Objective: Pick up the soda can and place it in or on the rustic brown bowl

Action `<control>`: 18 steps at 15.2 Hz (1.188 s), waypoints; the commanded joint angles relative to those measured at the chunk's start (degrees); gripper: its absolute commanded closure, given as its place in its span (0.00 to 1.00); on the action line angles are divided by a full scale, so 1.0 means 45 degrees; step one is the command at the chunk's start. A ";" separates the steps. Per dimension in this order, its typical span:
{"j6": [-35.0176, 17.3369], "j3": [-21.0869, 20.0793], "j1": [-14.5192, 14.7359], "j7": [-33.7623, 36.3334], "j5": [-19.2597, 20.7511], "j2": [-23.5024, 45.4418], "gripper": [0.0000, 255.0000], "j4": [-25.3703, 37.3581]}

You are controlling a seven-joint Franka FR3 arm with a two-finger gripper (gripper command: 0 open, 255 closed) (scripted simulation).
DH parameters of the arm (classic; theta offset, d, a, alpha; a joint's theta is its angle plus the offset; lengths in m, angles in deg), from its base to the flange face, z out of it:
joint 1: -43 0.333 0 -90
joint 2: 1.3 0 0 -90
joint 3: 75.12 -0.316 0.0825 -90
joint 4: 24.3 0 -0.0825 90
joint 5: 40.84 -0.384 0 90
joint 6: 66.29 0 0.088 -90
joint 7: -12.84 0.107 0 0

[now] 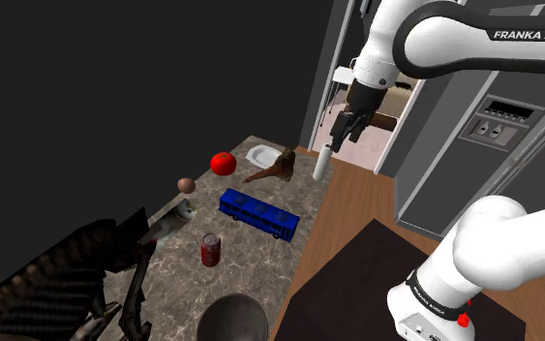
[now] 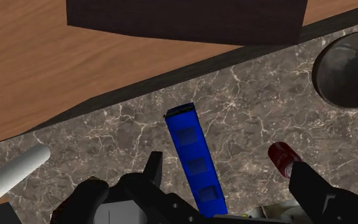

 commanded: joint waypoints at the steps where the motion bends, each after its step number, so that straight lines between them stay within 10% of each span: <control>1: -0.0800 -0.0351 0.0113 0.0347 -0.0177 0.0583 0.00 -0.0214; 18: -0.6956 -0.2972 0.0455 0.3639 0.0390 0.7772 0.00 0.0575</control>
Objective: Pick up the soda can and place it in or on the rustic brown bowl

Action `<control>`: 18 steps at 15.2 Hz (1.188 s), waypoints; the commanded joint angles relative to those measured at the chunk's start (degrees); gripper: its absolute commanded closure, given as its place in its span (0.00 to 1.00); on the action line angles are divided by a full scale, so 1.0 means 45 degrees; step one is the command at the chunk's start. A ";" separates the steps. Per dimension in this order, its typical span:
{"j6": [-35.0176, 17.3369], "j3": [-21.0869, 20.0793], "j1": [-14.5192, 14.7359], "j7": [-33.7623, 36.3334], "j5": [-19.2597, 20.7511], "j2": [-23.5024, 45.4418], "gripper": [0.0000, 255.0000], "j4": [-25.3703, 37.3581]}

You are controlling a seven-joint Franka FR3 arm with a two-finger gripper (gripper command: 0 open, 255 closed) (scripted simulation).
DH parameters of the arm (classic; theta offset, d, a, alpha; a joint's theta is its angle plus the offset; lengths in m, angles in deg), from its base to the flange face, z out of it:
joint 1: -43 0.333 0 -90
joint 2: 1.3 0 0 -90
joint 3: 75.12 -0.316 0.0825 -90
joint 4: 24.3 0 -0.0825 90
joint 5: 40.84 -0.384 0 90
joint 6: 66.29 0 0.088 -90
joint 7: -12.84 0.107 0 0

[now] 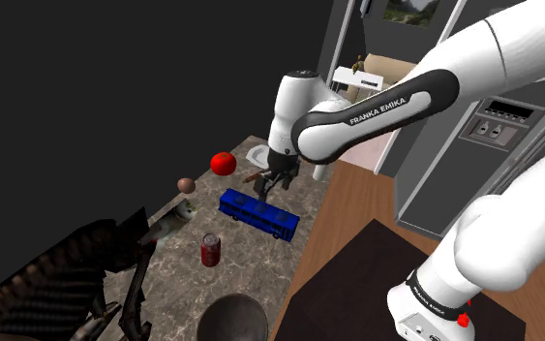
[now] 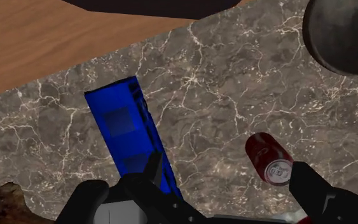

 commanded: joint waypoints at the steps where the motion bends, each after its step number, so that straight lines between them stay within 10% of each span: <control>1: -0.0604 -0.0216 -0.0001 0.0545 0.0436 0.1154 0.00 0.0492; 18: -0.2606 0.0660 0.2414 0.4477 0.4094 0.9864 0.00 0.6486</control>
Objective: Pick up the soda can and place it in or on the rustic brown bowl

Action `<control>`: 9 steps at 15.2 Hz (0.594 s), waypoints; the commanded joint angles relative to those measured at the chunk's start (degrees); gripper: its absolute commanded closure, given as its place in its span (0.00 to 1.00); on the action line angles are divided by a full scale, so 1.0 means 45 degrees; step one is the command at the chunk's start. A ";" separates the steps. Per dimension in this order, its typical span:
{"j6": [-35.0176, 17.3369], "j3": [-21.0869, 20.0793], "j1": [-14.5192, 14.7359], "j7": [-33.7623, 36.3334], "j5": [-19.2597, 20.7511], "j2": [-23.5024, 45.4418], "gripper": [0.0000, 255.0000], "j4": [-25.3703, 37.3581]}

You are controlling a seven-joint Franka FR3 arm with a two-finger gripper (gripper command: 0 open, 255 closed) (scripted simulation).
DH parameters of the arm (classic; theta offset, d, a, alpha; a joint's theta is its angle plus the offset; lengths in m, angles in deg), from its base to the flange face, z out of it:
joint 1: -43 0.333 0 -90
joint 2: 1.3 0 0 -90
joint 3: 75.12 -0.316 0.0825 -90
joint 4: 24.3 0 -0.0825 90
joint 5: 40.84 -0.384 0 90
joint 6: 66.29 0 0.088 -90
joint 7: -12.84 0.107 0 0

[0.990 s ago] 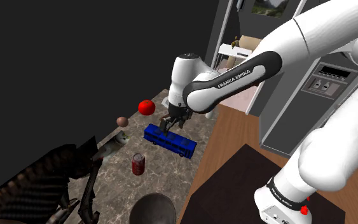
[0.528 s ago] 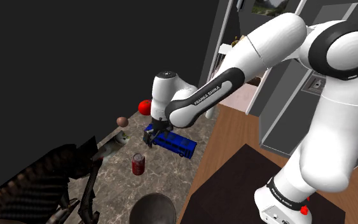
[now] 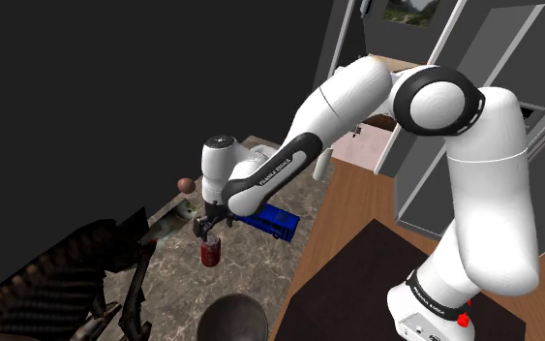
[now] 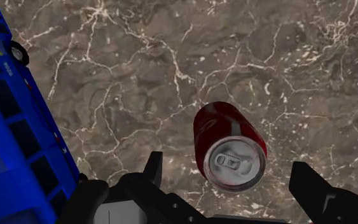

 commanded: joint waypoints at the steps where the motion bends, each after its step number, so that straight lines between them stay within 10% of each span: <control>1: -0.0098 0.0197 0.0395 0.0286 0.0221 0.1012 0.00 0.0881; 9: -0.0827 0.0539 0.0660 0.0476 0.0519 0.2116 0.00 0.1264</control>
